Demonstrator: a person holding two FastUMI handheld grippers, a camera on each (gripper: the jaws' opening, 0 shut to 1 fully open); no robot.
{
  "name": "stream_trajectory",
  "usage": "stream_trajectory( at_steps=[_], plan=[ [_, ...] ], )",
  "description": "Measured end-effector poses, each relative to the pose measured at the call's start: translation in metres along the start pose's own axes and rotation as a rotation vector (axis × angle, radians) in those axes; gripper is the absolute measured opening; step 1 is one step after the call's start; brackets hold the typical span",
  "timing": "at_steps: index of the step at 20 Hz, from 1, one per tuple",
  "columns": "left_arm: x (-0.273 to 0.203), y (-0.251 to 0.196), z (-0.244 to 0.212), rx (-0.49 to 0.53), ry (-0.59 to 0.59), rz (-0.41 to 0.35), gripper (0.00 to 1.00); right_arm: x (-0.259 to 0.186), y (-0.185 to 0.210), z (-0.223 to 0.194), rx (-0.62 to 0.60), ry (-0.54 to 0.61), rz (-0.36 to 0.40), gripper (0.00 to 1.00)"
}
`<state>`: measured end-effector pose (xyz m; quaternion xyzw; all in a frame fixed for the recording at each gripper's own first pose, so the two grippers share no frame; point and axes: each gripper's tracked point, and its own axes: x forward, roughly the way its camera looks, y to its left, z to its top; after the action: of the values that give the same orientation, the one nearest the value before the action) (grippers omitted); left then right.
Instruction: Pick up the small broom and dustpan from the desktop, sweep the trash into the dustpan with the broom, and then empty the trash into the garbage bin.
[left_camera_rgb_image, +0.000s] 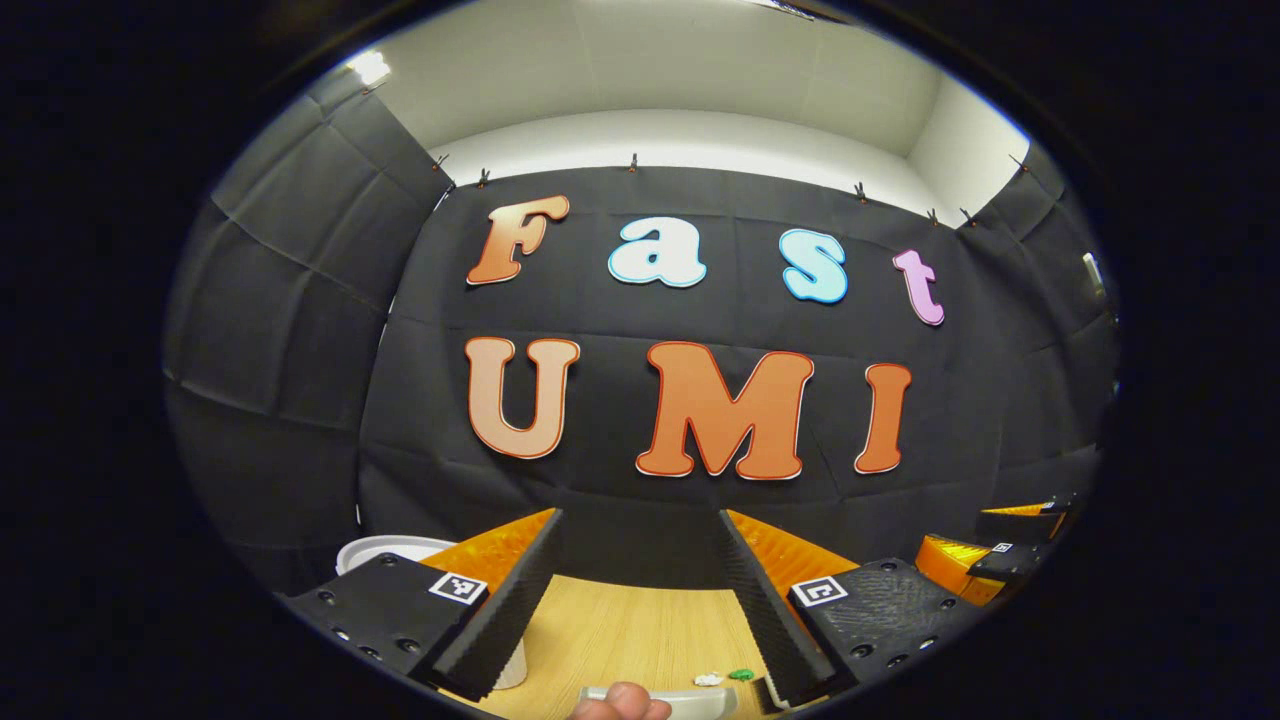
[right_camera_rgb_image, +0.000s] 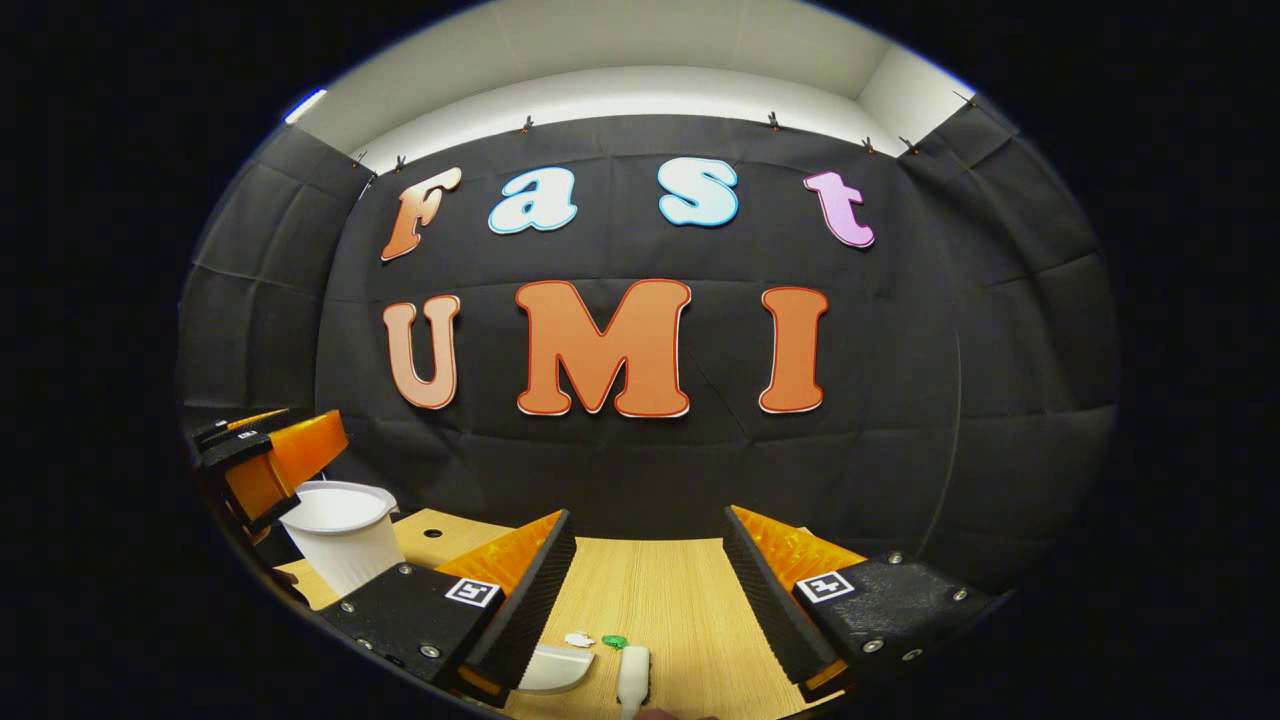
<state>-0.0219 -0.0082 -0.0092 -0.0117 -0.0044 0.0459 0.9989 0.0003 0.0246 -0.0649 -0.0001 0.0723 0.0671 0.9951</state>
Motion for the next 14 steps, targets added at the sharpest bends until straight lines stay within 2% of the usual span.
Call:
stream_trajectory(
  at_steps=[4, 5, 8, 12, 14],
  plan=[
    [0.005, -0.001, 0.0, 0.0, 0.0, 0.012, 0.94, 0.0, 0.006, 0.002, -0.014, -0.009, -0.007, 0.92],
    [0.007, 0.001, -0.001, 0.027, -0.004, 0.009, 0.94, 0.0, 0.008, 0.0, -0.021, -0.007, -0.012, 0.92],
    [0.009, -0.007, -0.013, 0.045, 0.019, -0.053, 0.95, -0.001, 0.012, -0.01, -0.031, 0.027, -0.034, 0.92],
    [0.014, 0.0, -0.05, 0.016, 0.139, -0.108, 0.95, -0.003, 0.015, -0.037, -0.061, 0.101, -0.078, 0.92],
    [0.011, 0.001, -0.078, -0.003, 0.223, -0.144, 0.95, -0.004, 0.019, -0.063, -0.06, 0.179, -0.089, 0.92]
  ],
)
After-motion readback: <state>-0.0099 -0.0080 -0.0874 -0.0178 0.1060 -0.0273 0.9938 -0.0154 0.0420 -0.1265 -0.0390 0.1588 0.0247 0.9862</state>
